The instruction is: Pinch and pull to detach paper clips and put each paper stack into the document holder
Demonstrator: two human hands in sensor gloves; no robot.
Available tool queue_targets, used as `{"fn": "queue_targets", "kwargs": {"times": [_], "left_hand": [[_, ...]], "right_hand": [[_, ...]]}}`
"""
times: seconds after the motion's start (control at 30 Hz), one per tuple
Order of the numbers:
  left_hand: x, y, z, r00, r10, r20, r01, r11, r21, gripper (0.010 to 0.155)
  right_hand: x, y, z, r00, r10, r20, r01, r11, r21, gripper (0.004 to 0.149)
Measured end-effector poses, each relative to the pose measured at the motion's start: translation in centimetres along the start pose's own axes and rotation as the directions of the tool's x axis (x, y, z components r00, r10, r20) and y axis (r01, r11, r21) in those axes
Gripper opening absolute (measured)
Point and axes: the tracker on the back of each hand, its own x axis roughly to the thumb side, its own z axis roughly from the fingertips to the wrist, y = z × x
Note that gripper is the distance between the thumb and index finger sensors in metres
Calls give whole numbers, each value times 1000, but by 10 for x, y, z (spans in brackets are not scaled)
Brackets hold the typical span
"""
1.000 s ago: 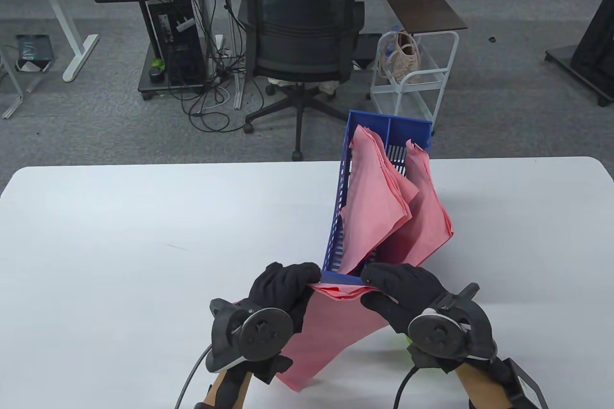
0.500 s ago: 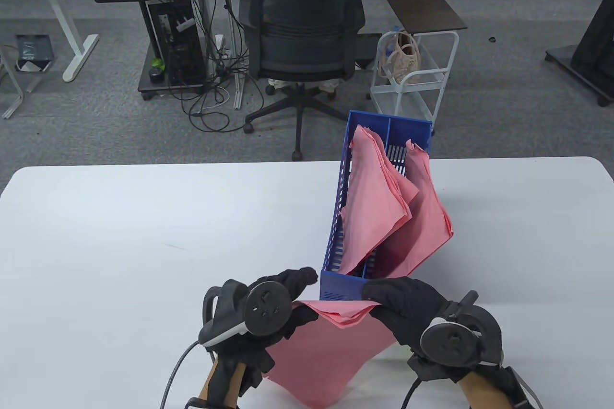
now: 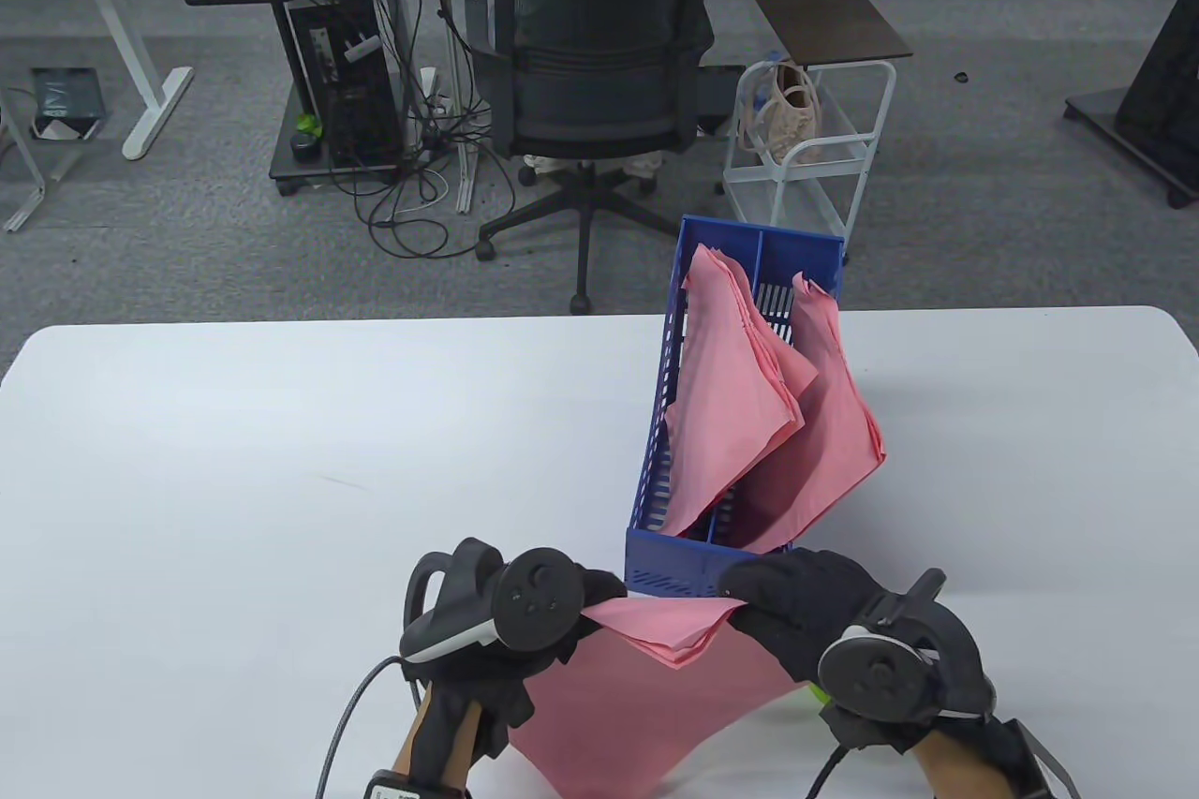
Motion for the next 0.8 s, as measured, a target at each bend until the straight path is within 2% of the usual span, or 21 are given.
{"fn": "queue_targets", "kwargs": {"times": [0.37,0.53,0.6,0.8], "left_hand": [[3,5,4,1000,-12,5,12,1000,19,41],[-8,11,12,996,-47,-79,50,998,46,41],[-18,16,17,993,-30,-115,39,997,74,41],[-37,32,36,986,117,-122,-86,968,235,41]], "right_hand": [[-2,-7,6,999,35,-9,-35,999,23,35],[-11,-11,15,996,65,-66,-65,998,-6,34],[-21,-10,21,990,87,-109,-87,996,10,34],[-59,11,40,953,135,-270,-88,980,180,36]]}}
